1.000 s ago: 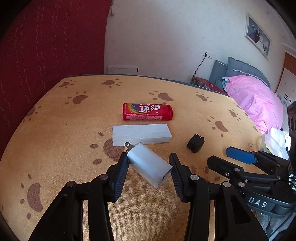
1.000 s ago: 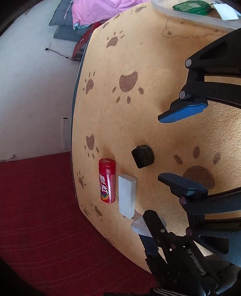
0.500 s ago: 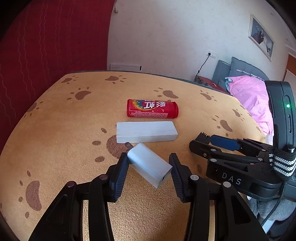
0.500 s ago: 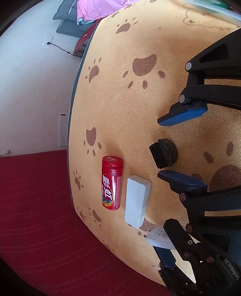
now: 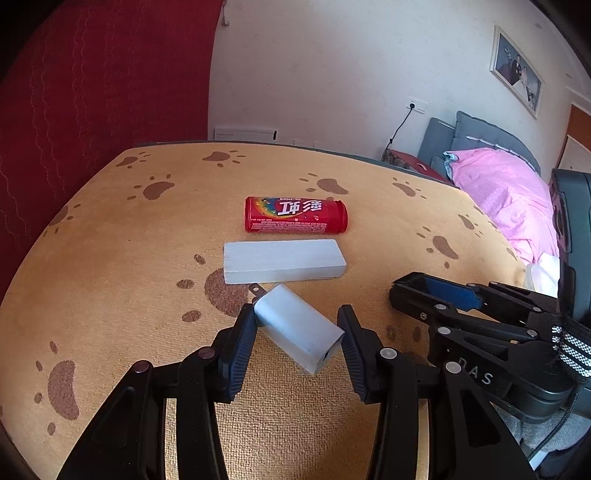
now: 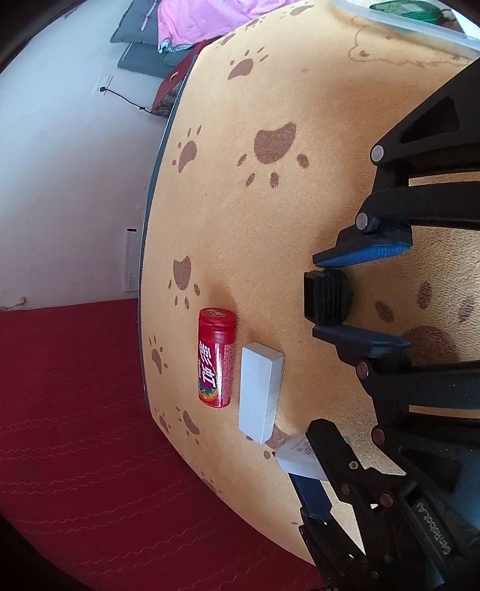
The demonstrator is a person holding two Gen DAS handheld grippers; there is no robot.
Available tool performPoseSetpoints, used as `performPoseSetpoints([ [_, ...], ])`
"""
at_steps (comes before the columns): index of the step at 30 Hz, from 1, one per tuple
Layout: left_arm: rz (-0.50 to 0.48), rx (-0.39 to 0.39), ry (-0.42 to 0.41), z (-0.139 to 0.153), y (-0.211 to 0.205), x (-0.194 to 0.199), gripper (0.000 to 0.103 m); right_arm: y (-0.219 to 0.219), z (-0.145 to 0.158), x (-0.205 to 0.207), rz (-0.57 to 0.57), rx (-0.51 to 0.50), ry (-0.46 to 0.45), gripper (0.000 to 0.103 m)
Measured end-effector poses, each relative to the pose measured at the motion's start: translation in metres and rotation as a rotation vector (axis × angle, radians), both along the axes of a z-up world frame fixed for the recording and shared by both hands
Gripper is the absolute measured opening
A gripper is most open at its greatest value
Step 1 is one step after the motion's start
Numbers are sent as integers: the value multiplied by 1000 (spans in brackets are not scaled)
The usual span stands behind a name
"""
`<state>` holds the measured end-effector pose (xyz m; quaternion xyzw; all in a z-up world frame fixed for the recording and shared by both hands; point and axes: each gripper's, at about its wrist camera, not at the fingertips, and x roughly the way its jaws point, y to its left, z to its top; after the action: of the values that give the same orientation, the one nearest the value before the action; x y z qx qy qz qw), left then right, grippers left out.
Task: Organize rigid objects
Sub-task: 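Grasp the black comb with the right tool while the left tool holds the charger, then carry the black comb into the bowl and open the right tool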
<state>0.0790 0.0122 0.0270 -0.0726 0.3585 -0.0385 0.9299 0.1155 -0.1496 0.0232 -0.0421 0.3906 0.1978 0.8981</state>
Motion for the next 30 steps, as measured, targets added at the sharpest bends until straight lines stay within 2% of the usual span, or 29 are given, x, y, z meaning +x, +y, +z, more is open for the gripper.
performPoseSetpoints([
  [20,-93,19,-27,5,-27,-14,46,-62,23,-84,-98,90,-49,33],
  [30,-141,28,-26,5,-42,-21,46,-125,29,-114,-276,117,-73,33],
])
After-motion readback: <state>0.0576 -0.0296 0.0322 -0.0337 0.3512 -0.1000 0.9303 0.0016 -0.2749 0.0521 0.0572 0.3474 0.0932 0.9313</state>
